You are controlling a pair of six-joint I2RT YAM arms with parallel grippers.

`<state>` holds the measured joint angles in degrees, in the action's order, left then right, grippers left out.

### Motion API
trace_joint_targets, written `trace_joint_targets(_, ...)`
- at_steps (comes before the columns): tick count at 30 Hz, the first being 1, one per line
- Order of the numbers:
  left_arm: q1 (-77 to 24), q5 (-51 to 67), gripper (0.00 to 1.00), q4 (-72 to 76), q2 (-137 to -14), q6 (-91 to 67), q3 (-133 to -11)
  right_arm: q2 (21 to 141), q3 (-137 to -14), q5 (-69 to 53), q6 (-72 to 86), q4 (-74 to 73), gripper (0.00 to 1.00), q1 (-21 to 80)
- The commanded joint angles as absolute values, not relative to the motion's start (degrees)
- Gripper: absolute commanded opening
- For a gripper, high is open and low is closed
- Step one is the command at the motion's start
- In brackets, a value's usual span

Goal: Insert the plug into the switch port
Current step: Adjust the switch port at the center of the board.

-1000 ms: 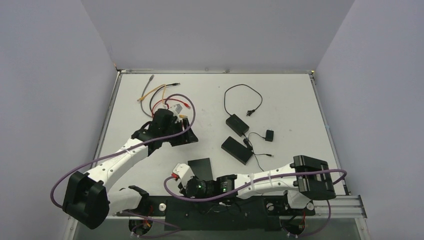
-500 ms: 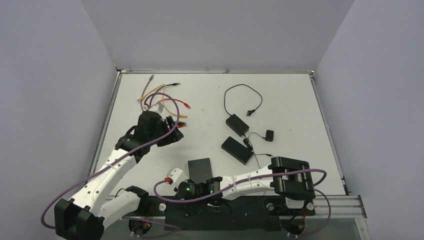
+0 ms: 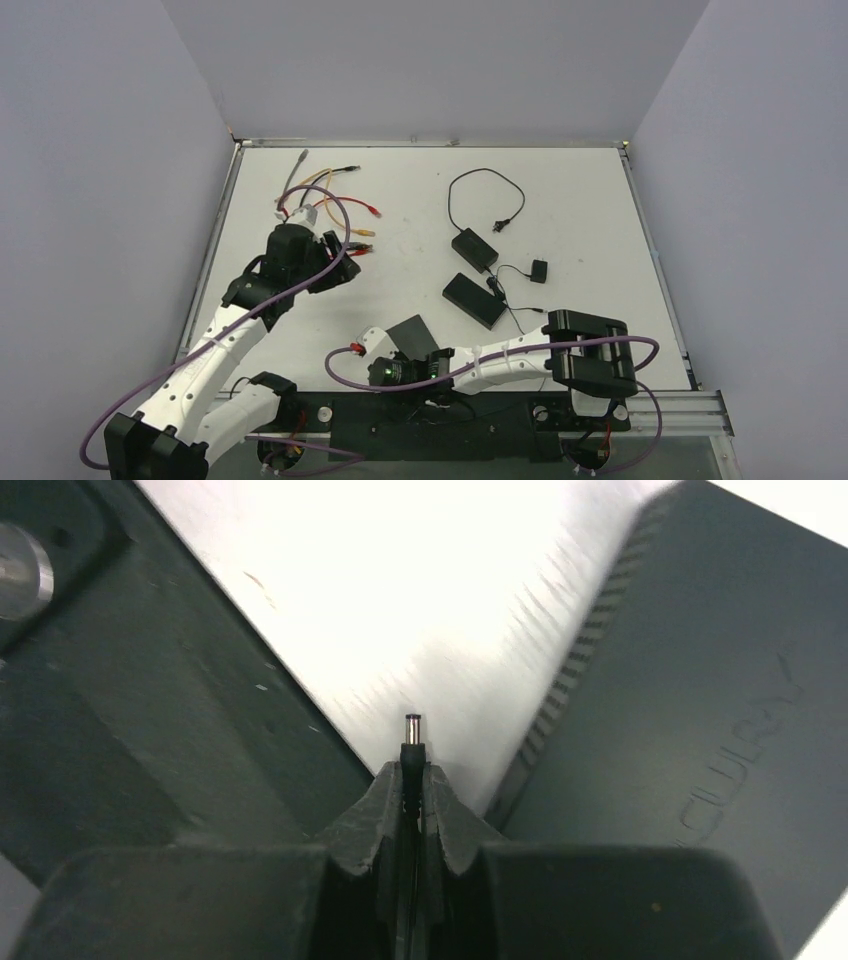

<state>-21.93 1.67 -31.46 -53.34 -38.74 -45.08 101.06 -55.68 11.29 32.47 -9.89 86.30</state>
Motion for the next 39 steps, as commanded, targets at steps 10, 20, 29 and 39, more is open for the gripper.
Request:
trace_joint_targets(10,-21.5,16.9,0.55,-23.0,-56.7,-36.1,-43.4,88.7,-45.3,21.5,39.0,-16.3,0.0,85.1)
trace_joint_targets(20,-27.6,26.1,0.54,-11.9,-65.5,-36.5,-42.7,79.2,-37.1,23.9,45.4,-17.3,0.0,85.1)
trace_joint_targets(29,-35.0,24.2,0.54,-7.0,-76.9,-36.4,-46.6,75.5,-31.4,21.0,51.8,-16.0,0.0,86.8)
trace_joint_targets(39,-36.3,27.9,0.54,5.0,-88.1,-36.0,-49.3,63.1,-27.4,22.2,59.2,-19.1,0.0,90.3)
